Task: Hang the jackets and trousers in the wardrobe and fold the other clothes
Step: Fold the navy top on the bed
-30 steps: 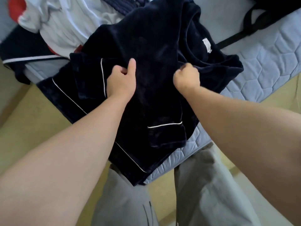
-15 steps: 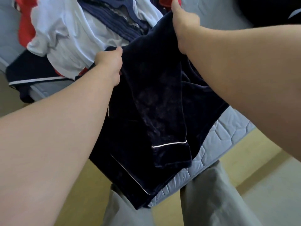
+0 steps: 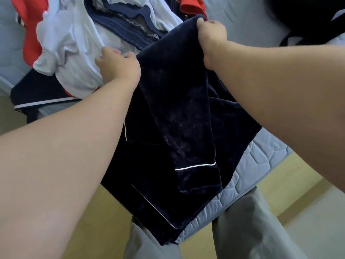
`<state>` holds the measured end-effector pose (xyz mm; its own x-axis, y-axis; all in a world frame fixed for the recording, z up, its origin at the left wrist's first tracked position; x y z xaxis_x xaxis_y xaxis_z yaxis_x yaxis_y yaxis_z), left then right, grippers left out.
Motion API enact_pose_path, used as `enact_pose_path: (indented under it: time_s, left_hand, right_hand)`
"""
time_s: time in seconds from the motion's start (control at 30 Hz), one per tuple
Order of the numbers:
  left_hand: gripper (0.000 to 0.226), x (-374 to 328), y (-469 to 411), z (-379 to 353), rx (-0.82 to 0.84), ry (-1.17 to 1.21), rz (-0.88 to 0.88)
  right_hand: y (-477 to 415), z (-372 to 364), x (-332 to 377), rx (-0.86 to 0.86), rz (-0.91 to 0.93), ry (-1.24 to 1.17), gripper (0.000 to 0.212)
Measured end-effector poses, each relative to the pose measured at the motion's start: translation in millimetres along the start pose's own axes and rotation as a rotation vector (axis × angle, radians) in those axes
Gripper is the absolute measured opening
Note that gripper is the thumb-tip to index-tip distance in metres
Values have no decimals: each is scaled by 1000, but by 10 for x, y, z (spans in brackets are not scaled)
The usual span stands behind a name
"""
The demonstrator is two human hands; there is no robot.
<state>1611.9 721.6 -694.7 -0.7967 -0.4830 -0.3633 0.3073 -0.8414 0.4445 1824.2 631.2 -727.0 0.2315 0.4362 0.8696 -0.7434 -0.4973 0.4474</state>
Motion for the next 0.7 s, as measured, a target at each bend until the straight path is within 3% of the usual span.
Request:
enact_pose_path:
  time_s: [0.1, 0.23, 0.33, 0.53, 0.6, 0.7]
  left_hand:
    - [31, -181, 199, -28, -200, -292, -362]
    - [33, -558, 595, -271, -112, -562, -960]
    - [46, -858, 854, -570, -30, -732, -1252]
    - [49, -1386, 964, -1134, -41, -1077, -1196]
    - [50, -1464, 930, -1280, -5, -1191, -1132]
    - [52, -1563, 853, -1424, 37, -1266, -985]
  right_hand:
    - [269, 389, -201, -146, 36, 273, 25]
    - [1071, 1051, -726, -146, 49, 712, 18]
    - [1505, 1293, -1041, -133, -57, 702, 27]
    - [1245, 1920, -1304, -367, -376, 580, 40]
    - [1100, 2023, -1346, -437, -524, 440, 58]
    - [872, 2162, -1424, -418, -570, 291, 74]
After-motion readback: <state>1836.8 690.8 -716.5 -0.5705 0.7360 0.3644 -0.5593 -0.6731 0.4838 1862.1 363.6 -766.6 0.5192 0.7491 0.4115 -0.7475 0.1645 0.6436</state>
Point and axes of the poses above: each hand's wrist, its own y-axis away from the middle knuckle, its own z-axis out of the back of the hand, x = y × z, the point moved 2 cm from there along -y, towards the middle knuckle, and after that the axes turned 15 degrees about z, right-handed, at the moved point
